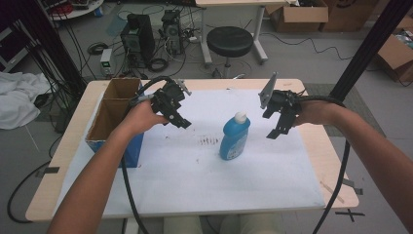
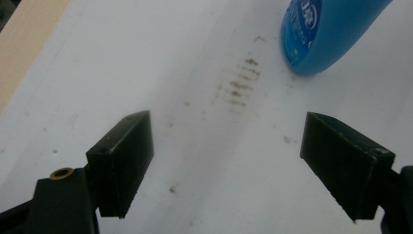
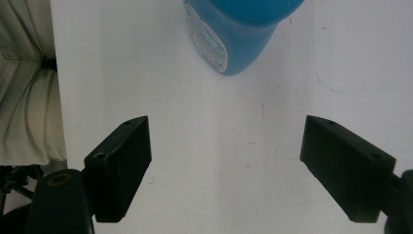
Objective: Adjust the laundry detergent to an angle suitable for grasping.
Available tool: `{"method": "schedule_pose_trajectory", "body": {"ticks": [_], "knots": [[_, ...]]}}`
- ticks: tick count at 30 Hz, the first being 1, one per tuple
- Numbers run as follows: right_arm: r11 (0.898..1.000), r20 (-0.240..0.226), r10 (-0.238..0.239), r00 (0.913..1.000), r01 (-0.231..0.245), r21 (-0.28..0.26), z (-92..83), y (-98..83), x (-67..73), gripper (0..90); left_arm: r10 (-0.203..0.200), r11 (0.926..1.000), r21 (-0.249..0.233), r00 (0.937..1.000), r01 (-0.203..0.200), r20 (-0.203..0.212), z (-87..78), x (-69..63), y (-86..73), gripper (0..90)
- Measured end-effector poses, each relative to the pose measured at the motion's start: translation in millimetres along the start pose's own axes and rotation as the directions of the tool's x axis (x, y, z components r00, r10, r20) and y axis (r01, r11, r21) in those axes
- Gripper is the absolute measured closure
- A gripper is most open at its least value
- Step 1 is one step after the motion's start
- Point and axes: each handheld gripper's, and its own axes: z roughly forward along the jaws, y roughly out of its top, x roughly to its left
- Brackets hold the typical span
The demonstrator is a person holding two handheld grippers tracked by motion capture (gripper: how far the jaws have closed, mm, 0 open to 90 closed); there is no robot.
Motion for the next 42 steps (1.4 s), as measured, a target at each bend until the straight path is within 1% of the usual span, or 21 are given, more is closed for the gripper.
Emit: {"method": "schedule_pose_trajectory", "body": {"ticks": [5, 7, 8, 10, 12, 13, 16, 17, 18, 20, 23, 24, 25, 28, 30, 31, 33, 34, 35, 39, 42], "knots": [[1.0, -0.003, 0.006, 1.0, -0.006, 0.001, 1.5, -0.8, 0.7, 18.7, -0.007, 0.9996, -0.027, 1.0, 0.007, 0.0, 8.3, -6.9, -4.9, 20.4], [1.0, -0.002, 0.003, 1.0, -0.003, 0.0, 1.5, -1.2, 0.5, 18.7, -0.012, 0.999, -0.042, 0.9999, 0.011, -0.006, 10.6, -9.0, -7.2, 20.3], [1.0, -0.003, 0.002, 1.0, -0.002, 0.0, 1.2, -1.5, 0.5, 18.7, -0.025, 0.9982, -0.055, 0.9997, 0.025, 0.001, 13.0, -10.2, -9.6, 20.3], [1.0, -0.002, 0.004, 1.0, -0.004, -0.003, 1.1, -1.8, 0.6, 18.6, -0.031, 0.9977, -0.06, 0.9995, 0.031, -0.001, 15.7, -11.6, -11.9, 20.1], [1.0, -0.001, 0.005, 1.0, -0.005, -0.005, 0.8, -1.6, 0.8, 18.7, -0.039, 0.9959, -0.082, 0.9993, 0.039, 0.001, 17.7, -13.8, -14.4, 20.1], [1.0, -0.001, 0.005, 1.0, -0.005, -0.005, 0.8, -1.6, 0.8, 18.7, -0.039, 0.9959, -0.082, 0.9993, 0.039, 0.001, 17.7, -13.8, -14.4, 20.1], [1.0, -0.002, 0.005, 1.0, -0.005, -0.005, 1.1, -1.2, 1.2, 18.6, -0.04, 0.9933, -0.109, 0.9992, 0.04, 0.004, 20.5, -19.2, -16.8, 20.0], [1.0, -0.001, 0.003, 1.0, -0.003, -0.001, 1.5, -1.2, 0.9, 18.6, -0.045, 0.99, -0.133, 0.999, 0.046, 0.006, 21.3, -21.9, -17.8, 20.1], [1.0, -0.001, 0.003, 1.0, -0.003, -0.001, 1.5, -1.2, 0.9, 18.6, -0.045, 0.99, -0.133, 0.999, 0.046, 0.006, 21.3, -21.9, -17.8, 20.1], [1.0, -0.002, 0.003, 1.0, -0.003, 0.003, 1.9, -0.7, 1.0, 18.6, -0.054, 0.9858, -0.159, 0.9985, 0.054, 0.001, 22.4, -25.0, -19.2, 20.0], [1.0, -0.001, 0.005, 1.0, -0.005, 0.0, 2.0, -0.5, 1.3, 18.6, -0.067, 0.9795, -0.19, 0.9977, 0.068, 0.012, 23.5, -27.9, -21.0, 19.8], [1.0, -0.001, 0.005, 1.0, -0.005, -0.001, 2.0, -0.4, 1.3, 18.6, -0.068, 0.9775, -0.2, 0.9976, 0.068, 0.006, 24.0, -29.0, -22.0, 19.7], [1.0, -0.001, 0.004, 1.0, -0.004, -0.002, 1.9, -0.4, 1.4, 18.6, -0.068, 0.9769, -0.203, 0.9977, 0.067, 0.003, 24.3, -29.4, -22.6, 19.5], [1.0, -0.001, 0.005, 1.0, -0.005, -0.001, 1.6, -0.3, 1.6, 18.6, -0.086, 0.9703, -0.226, 0.9962, 0.085, 0.005, 26.7, -31.2, -26.6, 19.5], [1.0, -0.002, 0.006, 1.0, -0.006, 0.001, 1.6, -0.2, 2.1, 18.6, -0.087, 0.9671, -0.24, 0.9962, 0.085, 0.002, 27.8, -32.9, -28.9, 19.5], [1.0, -0.002, 0.005, 1.0, -0.005, 0.001, 1.5, -0.3, 2.2, 18.6, -0.091, 0.9637, -0.251, 0.9958, 0.09, 0.007, 28.6, -34.1, -30.2, 19.5], [1.0, -0.001, 0.007, 1.0, -0.007, -0.001, 1.5, -0.6, 2.2, 18.6, -0.086, 0.96, -0.267, 0.9963, 0.084, 0.003, 29.8, -36.6, -32.2, 19.1], [1.0, -0.001, 0.008, 1.0, -0.008, -0.001, 1.4, -0.7, 2.2, 18.6, -0.09, 0.9562, -0.279, 0.9959, 0.088, 0.006, 30.9, -38.2, -33.1, 18.7], [1.0, -0.002, 0.011, 0.9999, -0.011, -0.001, 1.4, -0.7, 2.3, 18.5, -0.092, 0.9549, -0.283, 0.9957, 0.091, 0.009, 31.5, -39.2, -33.7, 18.7], [1.0, -0.004, 0.007, 1.0, -0.007, 0.0, 1.9, 0.1, 2.2, 18.6, -0.097, 0.9444, -0.314, 0.9952, 0.097, 0.017, 36.8, -45.3, -36.2, 18.5], [1.0, -0.005, 0.003, 1.0, -0.003, -0.001, 2.4, 0.2, 2.1, 18.6, -0.093, 0.94, -0.328, 0.9955, 0.094, 0.017, 39.4, -48.0, -37.5, 17.6]]}}
